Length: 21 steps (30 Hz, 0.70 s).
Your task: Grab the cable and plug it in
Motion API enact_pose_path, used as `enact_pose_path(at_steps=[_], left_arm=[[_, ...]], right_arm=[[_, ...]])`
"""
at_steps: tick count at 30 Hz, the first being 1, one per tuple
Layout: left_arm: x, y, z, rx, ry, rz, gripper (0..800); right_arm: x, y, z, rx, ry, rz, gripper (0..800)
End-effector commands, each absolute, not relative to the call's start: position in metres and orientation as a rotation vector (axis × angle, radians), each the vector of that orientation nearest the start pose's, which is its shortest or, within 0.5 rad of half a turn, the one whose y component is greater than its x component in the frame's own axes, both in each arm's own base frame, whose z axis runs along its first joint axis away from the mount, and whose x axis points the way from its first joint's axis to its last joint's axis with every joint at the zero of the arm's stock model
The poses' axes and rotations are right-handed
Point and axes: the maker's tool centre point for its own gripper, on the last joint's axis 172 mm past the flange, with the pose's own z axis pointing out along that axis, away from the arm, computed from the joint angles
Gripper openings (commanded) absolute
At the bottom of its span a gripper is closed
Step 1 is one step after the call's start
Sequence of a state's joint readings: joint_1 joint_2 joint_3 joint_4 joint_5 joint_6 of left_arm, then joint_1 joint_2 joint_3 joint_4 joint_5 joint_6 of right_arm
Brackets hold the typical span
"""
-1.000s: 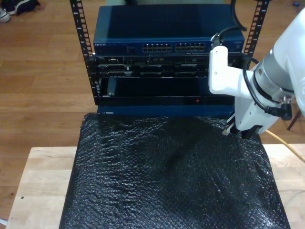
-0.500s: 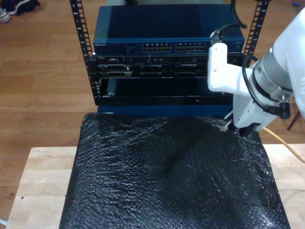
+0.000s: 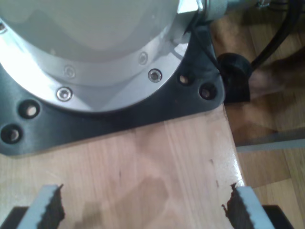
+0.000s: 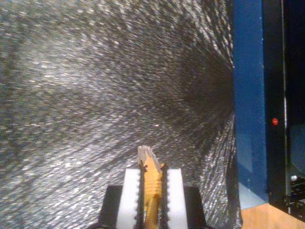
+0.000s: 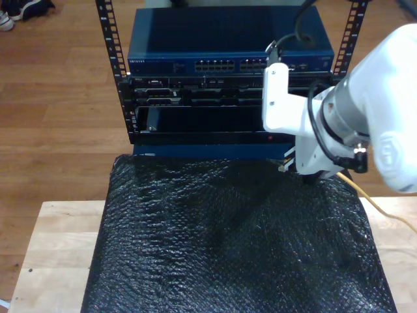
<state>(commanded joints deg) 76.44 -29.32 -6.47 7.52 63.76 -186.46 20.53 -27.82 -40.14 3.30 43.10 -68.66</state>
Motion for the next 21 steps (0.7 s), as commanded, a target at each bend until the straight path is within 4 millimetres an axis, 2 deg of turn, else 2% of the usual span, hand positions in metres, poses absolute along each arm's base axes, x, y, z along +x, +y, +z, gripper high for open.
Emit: enact_pose_path(at_steps=[5, 12, 16, 21], left_arm=[[0.0, 0.116, 0.037, -2.251, 2.785, -0.361, 800], [0.0, 0.116, 0.037, -2.251, 2.785, -0.361, 800], [0.0, 0.116, 0.037, -2.251, 2.785, -0.361, 800], [0.0, 0.116, 0.037, -2.251, 2.785, -0.361, 800]], right_arm=[[0.431, 0.163, 0.275, -2.32, -2.275, -0.77, 0], [0.451, 0.175, 0.295, -2.298, -2.32, -0.943, 0], [0.458, 0.178, 0.269, -2.287, -2.341, -0.97, 0], [0.467, 0.181, 0.265, -2.27, -2.358, -1.07, 0]])
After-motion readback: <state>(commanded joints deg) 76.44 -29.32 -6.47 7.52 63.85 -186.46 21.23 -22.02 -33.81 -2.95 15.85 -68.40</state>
